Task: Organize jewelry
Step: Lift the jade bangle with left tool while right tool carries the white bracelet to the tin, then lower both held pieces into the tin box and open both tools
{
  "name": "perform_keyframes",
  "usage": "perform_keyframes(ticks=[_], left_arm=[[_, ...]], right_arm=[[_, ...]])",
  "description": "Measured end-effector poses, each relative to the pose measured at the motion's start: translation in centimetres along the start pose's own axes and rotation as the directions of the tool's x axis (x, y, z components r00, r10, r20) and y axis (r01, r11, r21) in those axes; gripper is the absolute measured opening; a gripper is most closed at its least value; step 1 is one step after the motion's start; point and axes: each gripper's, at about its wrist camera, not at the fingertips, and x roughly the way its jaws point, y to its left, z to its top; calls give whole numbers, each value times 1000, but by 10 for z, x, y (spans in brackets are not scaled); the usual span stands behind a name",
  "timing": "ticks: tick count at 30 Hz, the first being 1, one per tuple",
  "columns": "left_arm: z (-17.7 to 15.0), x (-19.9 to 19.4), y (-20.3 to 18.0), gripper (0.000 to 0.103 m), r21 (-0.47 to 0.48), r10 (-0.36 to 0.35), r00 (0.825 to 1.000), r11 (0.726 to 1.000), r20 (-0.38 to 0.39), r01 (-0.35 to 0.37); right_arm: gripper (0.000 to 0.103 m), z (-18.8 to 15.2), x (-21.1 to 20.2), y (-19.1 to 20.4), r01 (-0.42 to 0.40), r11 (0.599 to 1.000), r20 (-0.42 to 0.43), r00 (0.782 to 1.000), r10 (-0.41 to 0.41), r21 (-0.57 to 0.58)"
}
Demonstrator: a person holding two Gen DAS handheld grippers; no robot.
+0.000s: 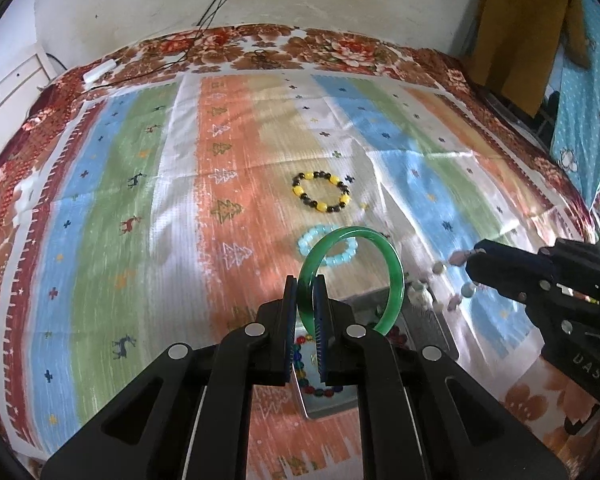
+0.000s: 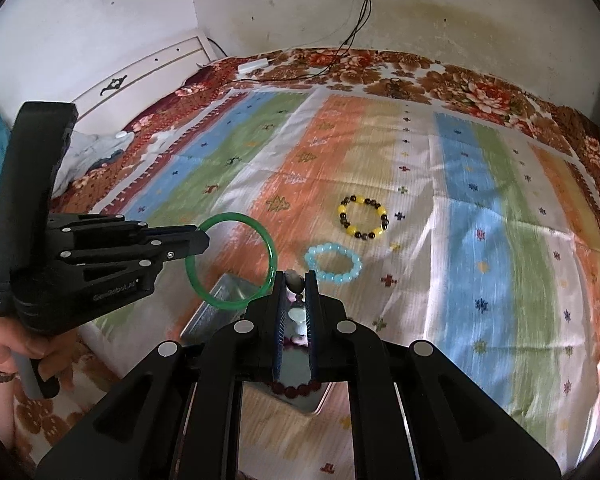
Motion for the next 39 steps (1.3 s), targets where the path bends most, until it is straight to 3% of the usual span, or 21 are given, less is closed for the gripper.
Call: perform_keyframes(ticks=[18, 20, 23, 27, 29, 37, 39], left_arm=[[-26, 1, -18, 10, 42, 1, 999, 999, -42, 1], [-25, 2, -15, 12, 31, 12, 999, 999, -40, -11], [-24, 1, -10, 14, 18, 27, 999, 999, -31, -27], [-19, 6, -1, 19, -10, 41, 998, 999, -39, -41], [-16, 10, 1, 25, -13, 42, 998, 999, -47, -43], [0, 21, 2, 33, -5, 40, 998, 999, -45, -40], [4, 25, 0, 37, 1, 41, 998, 999, -44, -41]], right_arm=[[10, -24, 0, 5, -17, 1000, -46, 999, 18, 3], [13, -23, 2, 3, 8, 1000, -48, 999, -7, 3], [28, -23, 3, 0, 22, 1000, -46, 999, -22, 3], [35, -21, 6, -2, 32, 999, -40, 999, -32, 7], [36, -20, 9, -5, 42, 999, -46, 998, -42, 8], [38, -11, 20, -20, 47, 998, -52, 998, -45, 39], [42, -7, 23, -25, 54, 997, -49, 997, -52, 50]])
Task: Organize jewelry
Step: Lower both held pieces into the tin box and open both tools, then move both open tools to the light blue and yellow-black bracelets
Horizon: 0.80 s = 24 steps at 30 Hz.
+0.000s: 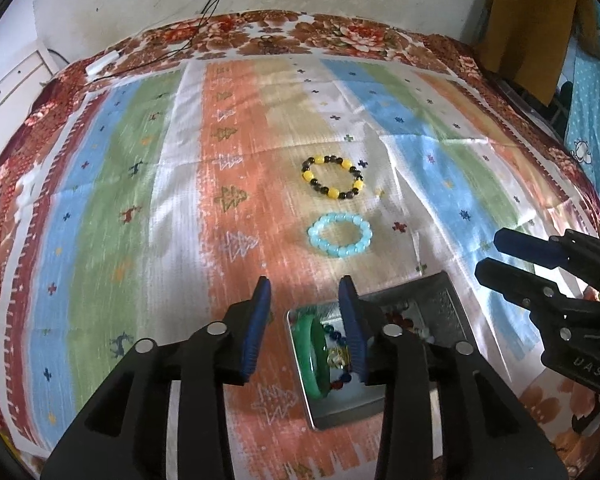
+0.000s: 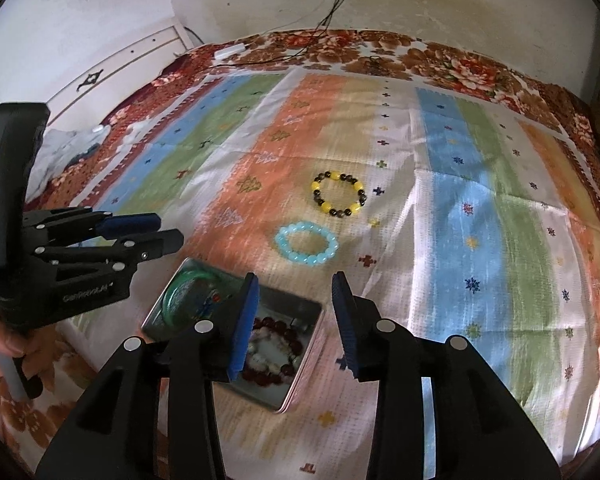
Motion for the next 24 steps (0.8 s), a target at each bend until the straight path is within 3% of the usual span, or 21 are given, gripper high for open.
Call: perform_keyframes(ticks=[3, 13, 24], left_arm=[[5, 5, 1, 43, 13, 10, 1000, 1000, -5, -10], [22, 22, 9, 44, 17, 21, 999, 1000, -34, -21], [39, 54, -3, 48, 72, 35, 996, 997, -81, -29]], right_arm=[[46, 5, 5, -7, 13, 1000, 5, 1000, -13, 19], [48, 20, 29, -28, 22, 997, -27, 999, -20, 77], [57, 38, 46, -34, 69, 996, -31, 997, -68, 52]])
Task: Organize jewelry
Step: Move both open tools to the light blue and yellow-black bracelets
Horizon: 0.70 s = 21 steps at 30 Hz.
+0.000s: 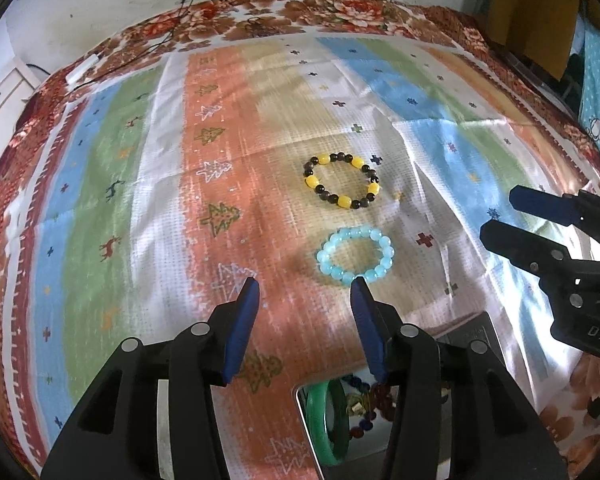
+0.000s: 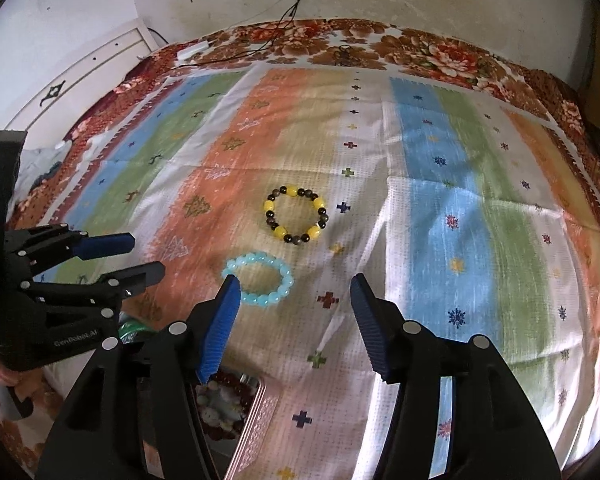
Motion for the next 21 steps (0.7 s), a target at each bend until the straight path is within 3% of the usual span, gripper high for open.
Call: perform_keyframes(ticks=[10, 21], left_arm=[[14, 19, -5, 52, 33, -5, 999, 999, -37, 6], [27, 53, -6, 53, 36, -56, 991, 998, -118, 61]], right_arm=[[57, 18, 17, -5, 16, 1000, 4, 1000, -16, -4], [57, 31, 61, -17, 25, 999, -67, 997, -23, 24]])
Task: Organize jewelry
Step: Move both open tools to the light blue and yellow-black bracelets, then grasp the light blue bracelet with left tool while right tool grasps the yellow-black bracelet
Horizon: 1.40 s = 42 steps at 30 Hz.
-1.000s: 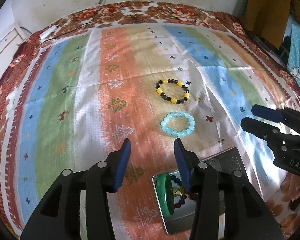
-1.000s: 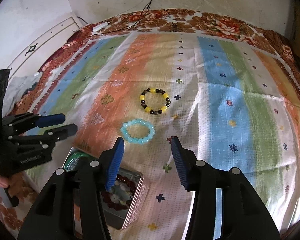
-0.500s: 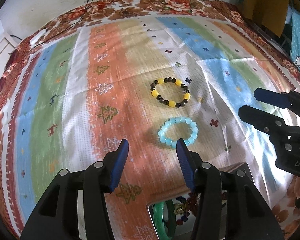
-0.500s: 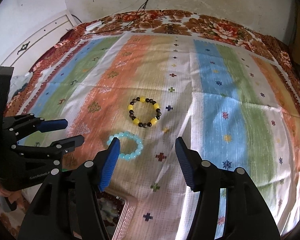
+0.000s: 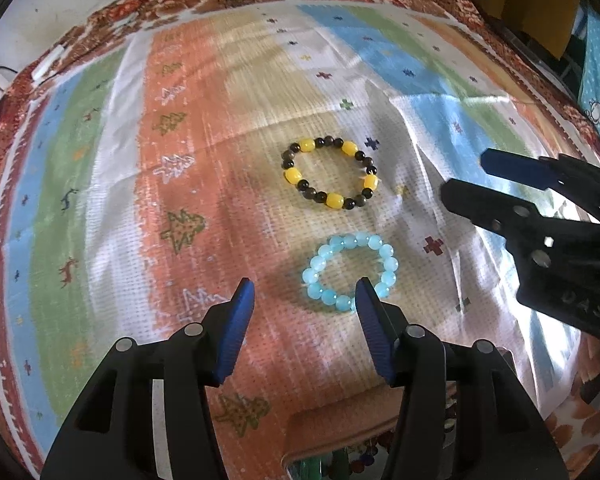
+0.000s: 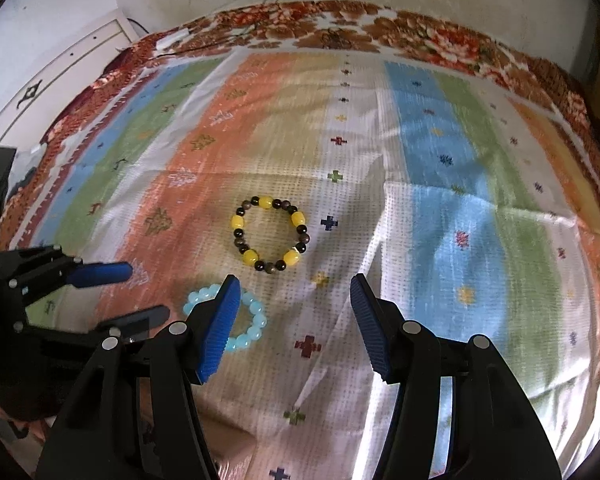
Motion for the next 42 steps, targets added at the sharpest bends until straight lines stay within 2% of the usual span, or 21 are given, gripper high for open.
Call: perform_keyframes(ticks=[11, 24, 29, 34, 42], left_arm=[[11, 30, 8, 53, 9, -24, 997, 1000, -74, 25], [23, 58, 6, 53, 96, -41, 988, 994, -151, 56], [26, 63, 6, 53, 118, -41, 987, 991, -152, 59], [25, 65, -1, 54, 172, -3, 990, 985, -144, 28], [24, 67, -7, 50, 196, 26, 991, 981, -130, 0]], right_arm=[[57, 15, 43, -9, -4, 999, -62, 998, 6, 35], [57, 28, 82, -14, 27, 998, -120, 993, -21, 51], [57, 29, 93, -15, 45, 998, -135, 990, -40, 35], [57, 29, 97, -13, 60, 998, -141, 988, -57, 22], [57, 29, 100, -11, 73, 997, -140, 988, -70, 13]])
